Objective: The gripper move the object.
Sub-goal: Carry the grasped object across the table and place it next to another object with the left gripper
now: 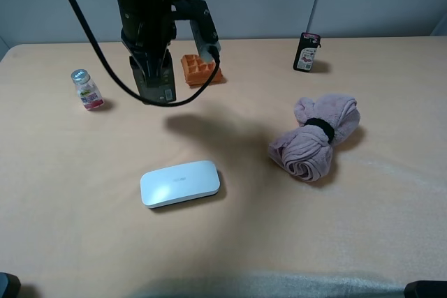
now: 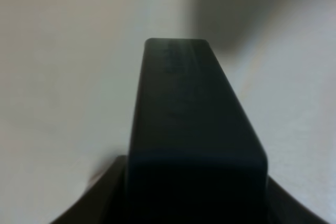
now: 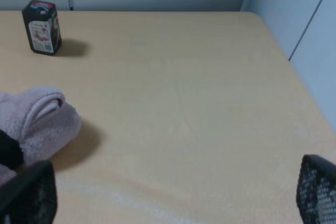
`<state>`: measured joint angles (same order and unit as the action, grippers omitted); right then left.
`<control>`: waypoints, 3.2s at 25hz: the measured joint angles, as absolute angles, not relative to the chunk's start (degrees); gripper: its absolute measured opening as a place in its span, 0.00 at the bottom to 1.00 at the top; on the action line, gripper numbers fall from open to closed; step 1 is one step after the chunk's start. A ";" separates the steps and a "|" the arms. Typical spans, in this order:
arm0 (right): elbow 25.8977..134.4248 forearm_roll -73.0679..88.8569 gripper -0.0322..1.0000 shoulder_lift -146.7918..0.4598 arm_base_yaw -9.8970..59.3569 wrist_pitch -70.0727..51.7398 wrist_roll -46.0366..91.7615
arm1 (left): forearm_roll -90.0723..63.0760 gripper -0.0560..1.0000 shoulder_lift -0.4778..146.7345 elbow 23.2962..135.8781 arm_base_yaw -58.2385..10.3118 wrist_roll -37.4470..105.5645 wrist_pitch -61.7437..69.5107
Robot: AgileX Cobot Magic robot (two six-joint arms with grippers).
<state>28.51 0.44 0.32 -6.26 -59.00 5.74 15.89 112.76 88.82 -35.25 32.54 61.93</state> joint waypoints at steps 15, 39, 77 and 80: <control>28.51 0.44 0.70 0.32 -6.26 -59.00 5.74 | 23.48 0.51 110.63 94.41 -29.97 3.50 65.33; 28.51 0.44 0.70 0.32 -6.26 -59.00 5.74 | 14.87 0.51 101.68 94.41 -21.21 -16.76 68.00; 28.51 0.44 0.70 0.32 -6.26 -59.00 5.74 | 9.01 0.51 98.06 66.77 -17.39 -20.18 50.73; 28.51 0.44 0.70 0.32 -6.26 -59.00 5.74 | 9.01 0.51 98.06 65.78 -16.73 -20.18 49.98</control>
